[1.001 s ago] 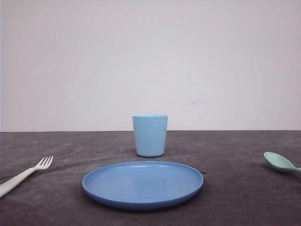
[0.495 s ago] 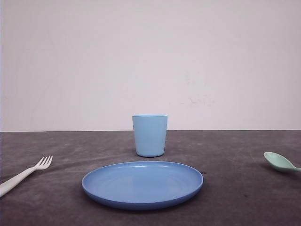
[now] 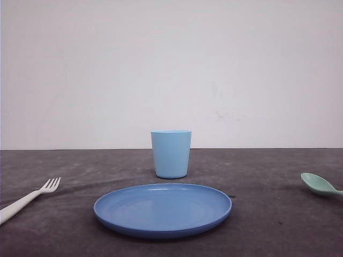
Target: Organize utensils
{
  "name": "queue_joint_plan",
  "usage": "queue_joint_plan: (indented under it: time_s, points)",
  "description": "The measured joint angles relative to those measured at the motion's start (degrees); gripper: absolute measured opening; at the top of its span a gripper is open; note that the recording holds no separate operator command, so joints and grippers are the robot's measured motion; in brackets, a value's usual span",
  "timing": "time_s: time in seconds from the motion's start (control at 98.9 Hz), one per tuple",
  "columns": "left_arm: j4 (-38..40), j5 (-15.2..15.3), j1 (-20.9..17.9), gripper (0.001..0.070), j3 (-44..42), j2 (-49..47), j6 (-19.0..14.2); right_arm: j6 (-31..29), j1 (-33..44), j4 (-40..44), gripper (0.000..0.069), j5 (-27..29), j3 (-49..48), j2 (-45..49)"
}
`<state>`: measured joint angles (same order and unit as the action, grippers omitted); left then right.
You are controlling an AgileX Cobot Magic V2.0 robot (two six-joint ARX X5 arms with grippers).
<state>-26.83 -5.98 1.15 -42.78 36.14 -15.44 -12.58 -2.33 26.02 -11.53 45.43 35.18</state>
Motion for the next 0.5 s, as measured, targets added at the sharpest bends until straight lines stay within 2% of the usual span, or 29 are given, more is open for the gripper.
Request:
queue_joint_plan:
  time_s: [0.152, 0.192, 0.243, 0.313, 0.354, 0.404, 0.495]
  points:
    - [-4.31, -0.35, 0.7, 0.0016, -1.84, 4.85, 3.74, 3.89, -1.4, 1.97, 0.0006, 0.87, 1.25, 2.25]
    - [-5.05, -0.42, 1.16, 0.0036, -1.84, 5.68, 4.28, 4.33, -1.57, 2.1, 0.002, 0.87, 1.25, 2.67]
    - [-5.88, -0.42, 1.73, 0.011, -1.84, 6.4, 4.92, 4.76, -1.84, 2.08, 0.0093, 0.92, 1.25, 3.28]
    - [-6.58, -0.42, 2.54, 0.0271, -1.84, 7.04, 5.62, 4.87, -2.1, 2.12, 0.0271, 0.92, 1.25, 3.98]
    - [-6.78, -0.44, 3.15, 0.0331, -1.84, 7.39, 5.81, 4.87, -2.12, 2.14, 0.0346, 0.96, 1.25, 4.26]
    - [-7.02, -0.42, 4.15, 0.0365, -1.84, 7.93, 5.77, 4.87, -2.12, 2.14, 0.0399, 0.98, 1.25, 4.46]
    - [-7.37, -0.42, 5.95, 0.0378, -1.84, 9.46, 4.55, 4.87, -2.14, 2.14, 0.0429, 0.98, 1.25, 4.85]
